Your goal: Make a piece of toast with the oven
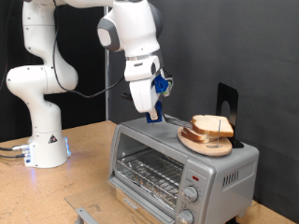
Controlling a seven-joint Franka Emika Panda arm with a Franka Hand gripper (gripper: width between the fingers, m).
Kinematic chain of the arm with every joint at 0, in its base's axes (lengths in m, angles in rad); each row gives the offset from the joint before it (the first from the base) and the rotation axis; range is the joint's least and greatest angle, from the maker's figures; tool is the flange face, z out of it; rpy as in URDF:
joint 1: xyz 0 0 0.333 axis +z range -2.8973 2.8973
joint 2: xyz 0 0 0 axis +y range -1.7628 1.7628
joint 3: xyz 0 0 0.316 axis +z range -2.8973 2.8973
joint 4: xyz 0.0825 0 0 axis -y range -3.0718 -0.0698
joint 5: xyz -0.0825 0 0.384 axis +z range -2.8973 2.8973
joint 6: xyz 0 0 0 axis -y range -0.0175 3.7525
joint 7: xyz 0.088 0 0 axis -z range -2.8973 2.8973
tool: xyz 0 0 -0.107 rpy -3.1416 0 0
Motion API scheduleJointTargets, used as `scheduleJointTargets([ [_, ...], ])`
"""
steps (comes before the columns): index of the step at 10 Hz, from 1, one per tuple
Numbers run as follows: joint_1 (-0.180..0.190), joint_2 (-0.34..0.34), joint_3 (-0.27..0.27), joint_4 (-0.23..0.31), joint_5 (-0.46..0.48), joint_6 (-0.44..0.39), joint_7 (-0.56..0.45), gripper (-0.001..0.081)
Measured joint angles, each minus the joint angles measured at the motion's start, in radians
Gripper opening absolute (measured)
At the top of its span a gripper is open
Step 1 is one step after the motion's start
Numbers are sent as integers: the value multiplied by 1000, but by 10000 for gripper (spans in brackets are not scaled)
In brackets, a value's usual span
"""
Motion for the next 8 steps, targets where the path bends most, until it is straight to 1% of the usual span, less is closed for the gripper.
scheduleJointTargets([
  [8, 7, 79, 51, 82, -37, 2, 49, 475],
])
